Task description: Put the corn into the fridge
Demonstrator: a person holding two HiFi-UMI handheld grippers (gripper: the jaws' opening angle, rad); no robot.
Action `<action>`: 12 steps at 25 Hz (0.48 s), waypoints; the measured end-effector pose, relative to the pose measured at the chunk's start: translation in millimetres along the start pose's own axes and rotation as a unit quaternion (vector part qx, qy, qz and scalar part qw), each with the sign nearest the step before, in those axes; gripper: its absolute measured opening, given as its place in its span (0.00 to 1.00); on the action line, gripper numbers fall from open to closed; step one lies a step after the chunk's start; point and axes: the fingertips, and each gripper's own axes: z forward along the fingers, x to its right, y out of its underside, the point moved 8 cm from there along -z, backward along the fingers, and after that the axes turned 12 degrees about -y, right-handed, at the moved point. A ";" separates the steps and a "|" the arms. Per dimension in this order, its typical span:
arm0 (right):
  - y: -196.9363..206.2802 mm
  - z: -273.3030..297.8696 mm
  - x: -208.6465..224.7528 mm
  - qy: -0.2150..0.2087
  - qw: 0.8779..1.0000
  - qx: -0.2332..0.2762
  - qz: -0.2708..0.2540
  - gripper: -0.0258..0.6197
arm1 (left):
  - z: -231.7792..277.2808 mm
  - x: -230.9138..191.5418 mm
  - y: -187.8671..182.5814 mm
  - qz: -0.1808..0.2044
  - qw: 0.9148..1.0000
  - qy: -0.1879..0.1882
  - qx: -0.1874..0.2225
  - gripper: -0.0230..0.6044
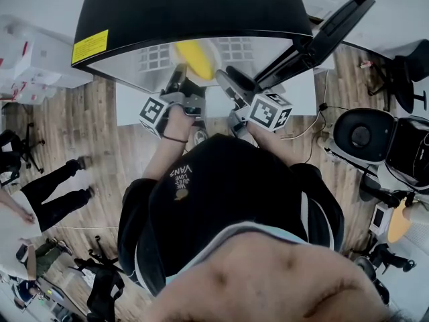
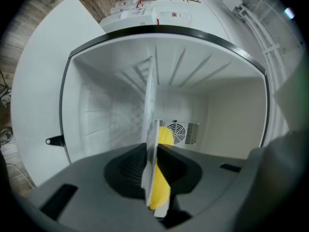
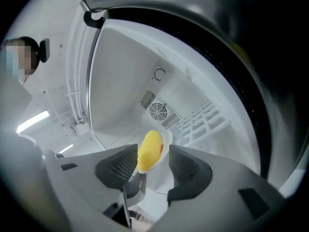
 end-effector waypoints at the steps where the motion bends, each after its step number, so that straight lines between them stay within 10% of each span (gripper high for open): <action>1: 1.2 -0.4 -0.6 0.000 1.000 -0.005 -0.010 0.34 | 1.0 0.0 0.0 0.000 1.000 0.000 0.002 0.11; 12: 10.3 0.7 -19.0 0.024 0.982 -0.052 -0.178 0.37 | 2.3 0.1 -0.1 -0.002 1.000 0.008 0.003 0.11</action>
